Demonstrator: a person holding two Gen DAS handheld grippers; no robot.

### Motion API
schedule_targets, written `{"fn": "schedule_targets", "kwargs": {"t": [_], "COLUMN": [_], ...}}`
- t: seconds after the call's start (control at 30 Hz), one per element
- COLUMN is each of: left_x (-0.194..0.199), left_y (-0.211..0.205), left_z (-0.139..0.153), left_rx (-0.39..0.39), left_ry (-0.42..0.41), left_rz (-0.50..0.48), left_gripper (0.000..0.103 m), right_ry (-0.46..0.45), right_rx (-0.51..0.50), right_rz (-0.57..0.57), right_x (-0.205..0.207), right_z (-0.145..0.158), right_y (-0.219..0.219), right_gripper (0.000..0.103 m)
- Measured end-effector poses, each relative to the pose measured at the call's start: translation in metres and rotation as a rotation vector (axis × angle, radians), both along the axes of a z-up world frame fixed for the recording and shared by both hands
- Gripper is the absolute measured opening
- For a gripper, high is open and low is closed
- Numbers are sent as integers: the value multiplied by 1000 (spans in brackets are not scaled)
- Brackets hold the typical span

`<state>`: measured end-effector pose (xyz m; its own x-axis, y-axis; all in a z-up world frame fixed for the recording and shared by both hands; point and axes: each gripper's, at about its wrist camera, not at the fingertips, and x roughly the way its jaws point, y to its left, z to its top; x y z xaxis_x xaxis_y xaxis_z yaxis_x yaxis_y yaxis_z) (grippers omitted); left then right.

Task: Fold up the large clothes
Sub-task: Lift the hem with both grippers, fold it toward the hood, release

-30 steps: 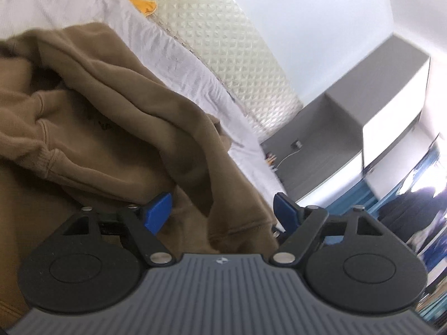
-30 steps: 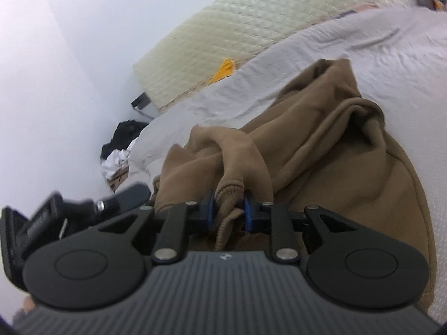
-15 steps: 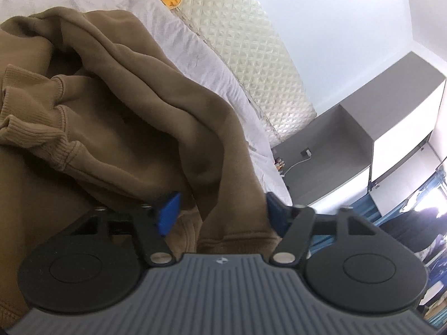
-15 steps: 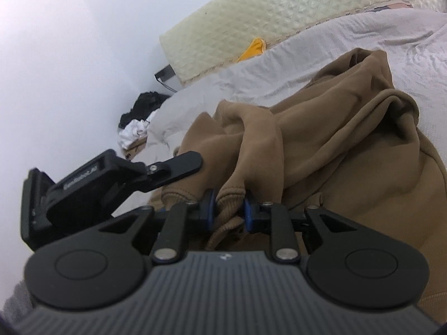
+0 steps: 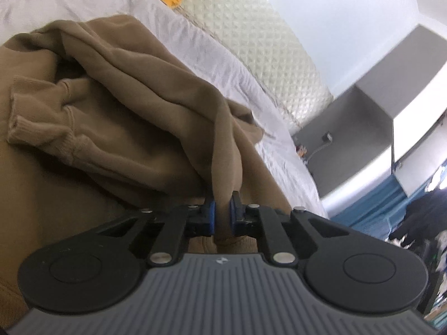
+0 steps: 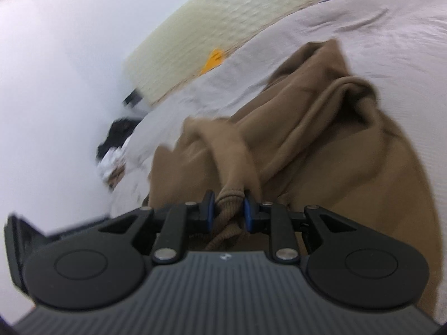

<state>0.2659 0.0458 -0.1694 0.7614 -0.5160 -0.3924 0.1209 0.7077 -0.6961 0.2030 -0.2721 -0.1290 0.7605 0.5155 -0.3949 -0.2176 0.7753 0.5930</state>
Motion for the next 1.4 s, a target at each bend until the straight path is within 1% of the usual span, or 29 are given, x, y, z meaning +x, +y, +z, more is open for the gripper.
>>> {"fn": "schedule_targets", "kwargs": {"t": [0.13,0.17,0.23,0.33,0.4,0.43,0.47,0.5,0.53,0.63,0.67,0.7,0.73,0.77,0.8,0.87,0.93,0.97,1.03,1.07,1.1,1.13,1.17,1.23,1.27,1.3,1.33,1.37,1.4], "left_x": [2,4,9,13,13,13,13,13,11,11,11,10,9,8,8,12,21,27,42,49,55,61,66,71,71,72,72,74,74], "left_y": [-11,-10,-8,-5,-6,-6,-7,-6,-5,0,2,5,9,14,18,22,24,25,24,22,19,18,17,16,17,16,15,15,14], "left_z": [-6,-8,-13,-17,-18,-17,-17,-17,-17,-15,-15,-15,-14,-14,-14,-11,-10,-11,-12,-11,-10,-9,-9,-8,-8,-7,-6,-5,-3], "left_rx": [51,57,50,49,54,62,65,57,43,19,11,-4,-23,-41,-53,-68,-84,-86,-72,-48,-26,-4,13,30,33,40,63,79,93], "left_ry": [23,37,67,78,75,72,69,68,66,57,55,52,45,34,20,-3,-3,6,27,35,38,39,38,35,33,33,33,32,27], "left_rz": [-10,-5,-3,3,3,1,0,-2,-7,-7,-5,3,12,23,35,43,47,57,75,82,87,90,86,77,72,70,69,70,72], "left_gripper": [11,11,11,11,11,11,12,12,12,14,24,42,52,66,68,68,68,68,67,67,67,67,67,61,53,42,37,28,22], "right_ry": [30,39,66,121,130,132,135,135,128,101,97,101,113,125,137,167,187,191,187,180,172,165,152,127,115,104,95,88,80], "right_rx": [21,13,22,141,219,251,266,276,284,273,271,266,255,246,241,228,221,224,204,181,148,123,106,95,86,74,64,56,47], "right_rz": [-140,-187,-241,-236,-217,-206,-196,-182,-163,-97,-74,-56,-51,-52,-54,-52,-24,-7,2,7,14,15,21,40,46,48,48,46,37], "right_x": [-8,-8,-5,4,8,10,12,15,18,23,25,27,29,29,30,28,26,27,26,26,26,26,25,23,21,21,21,21,21], "right_z": [-1,-2,-6,-19,-26,-28,-29,-30,-29,-25,-25,-26,-26,-28,-30,-35,-38,-39,-37,-36,-34,-32,-31,-28,-25,-23,-21,-20,-18], "right_y": [-21,-27,-40,-54,-57,-56,-53,-50,-45,-28,-22,-17,-14,-11,-10,-7,-2,1,6,9,13,15,16,14,14,15,15,16,16], "right_gripper": [23,17,17,19,21,24,40,59,64,65,64,64,64,63,61,61,61,58,51,43,33,30,29,27,27,26,26,25,25]}}
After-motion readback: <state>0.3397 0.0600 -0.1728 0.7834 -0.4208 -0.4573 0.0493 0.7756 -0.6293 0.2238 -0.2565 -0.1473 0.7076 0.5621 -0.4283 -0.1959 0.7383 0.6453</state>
